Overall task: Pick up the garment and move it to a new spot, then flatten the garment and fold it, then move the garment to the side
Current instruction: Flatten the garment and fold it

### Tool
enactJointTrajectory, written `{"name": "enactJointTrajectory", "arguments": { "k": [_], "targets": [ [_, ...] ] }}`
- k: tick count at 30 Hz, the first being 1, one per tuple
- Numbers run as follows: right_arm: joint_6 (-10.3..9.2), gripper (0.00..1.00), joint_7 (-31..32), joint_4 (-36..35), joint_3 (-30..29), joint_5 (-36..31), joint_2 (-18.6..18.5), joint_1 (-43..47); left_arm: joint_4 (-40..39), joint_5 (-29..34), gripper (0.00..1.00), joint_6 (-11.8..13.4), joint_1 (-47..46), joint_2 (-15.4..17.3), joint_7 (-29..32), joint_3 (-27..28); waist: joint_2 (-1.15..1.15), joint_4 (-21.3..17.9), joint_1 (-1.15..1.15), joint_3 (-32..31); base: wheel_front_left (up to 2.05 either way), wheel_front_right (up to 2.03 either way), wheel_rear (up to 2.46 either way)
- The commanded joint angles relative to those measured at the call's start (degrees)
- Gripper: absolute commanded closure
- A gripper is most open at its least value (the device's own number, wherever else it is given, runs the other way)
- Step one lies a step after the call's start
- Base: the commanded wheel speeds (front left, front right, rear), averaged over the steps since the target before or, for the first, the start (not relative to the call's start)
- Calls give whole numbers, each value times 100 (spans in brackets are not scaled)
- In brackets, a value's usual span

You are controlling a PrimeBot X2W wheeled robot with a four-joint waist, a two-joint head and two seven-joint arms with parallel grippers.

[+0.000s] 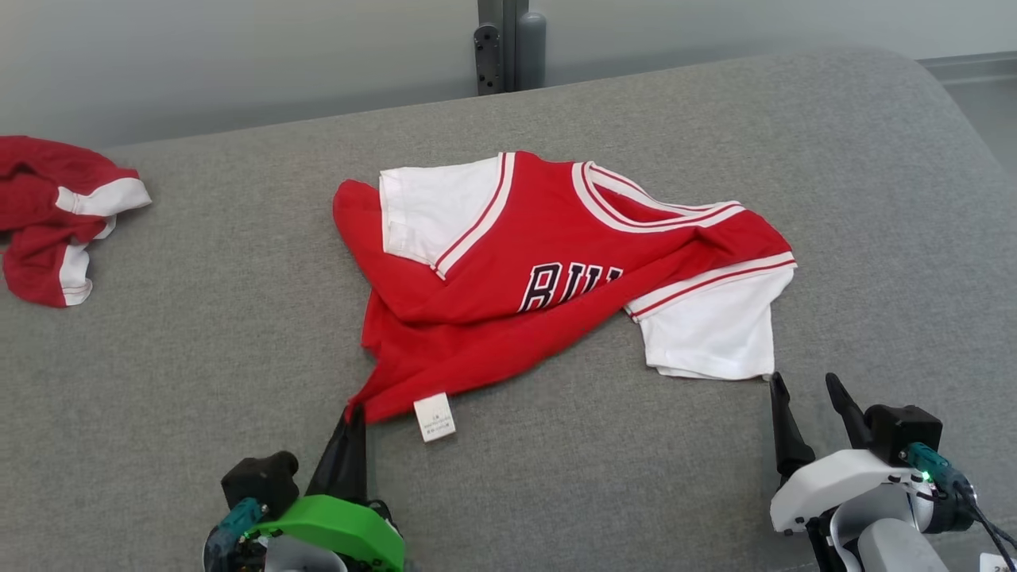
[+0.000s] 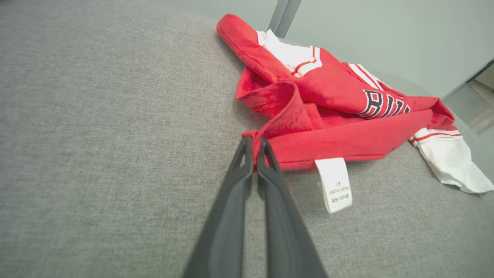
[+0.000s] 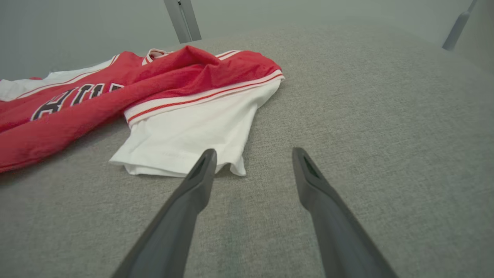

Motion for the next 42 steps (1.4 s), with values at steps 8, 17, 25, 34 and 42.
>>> {"name": "enactJointTrajectory", "arguments": {
  "k": [8, 17, 25, 34, 42],
  "targets": [
    [-8, 0, -45, 368, 65, 179, -11, -265, -711, 80, 100, 230, 393, 213, -50, 453, 0, 279, 0, 32, 0, 0, 0],
    [-8, 0, -54, 840, -173, -42, -10, -436, -886, 84, 100, 274, 561, 210, -55, 528, 0, 389, 0, 33, 0, 0, 0],
    [-8, 100, 184, 1634, 168, 214, -7, -845, -877, 79, 100, 240, 474, 181, -56, 521, 0, 413, 0, 52, 0, 0, 0],
    [-8, 100, -7, 1506, 405, 918, -12, -1283, -1049, -77, 100, 43, 272, 106, -52, 612, 0, 330, 0, -21, 0, 0, 0],
    [-8, 100, 15, 60, 777, 2053, -115, -1287, -1682, -567, 100, -233, -31, 82, 31, 794, 0, 163, 0, -243, 0, 0, 0]
  ]
}}
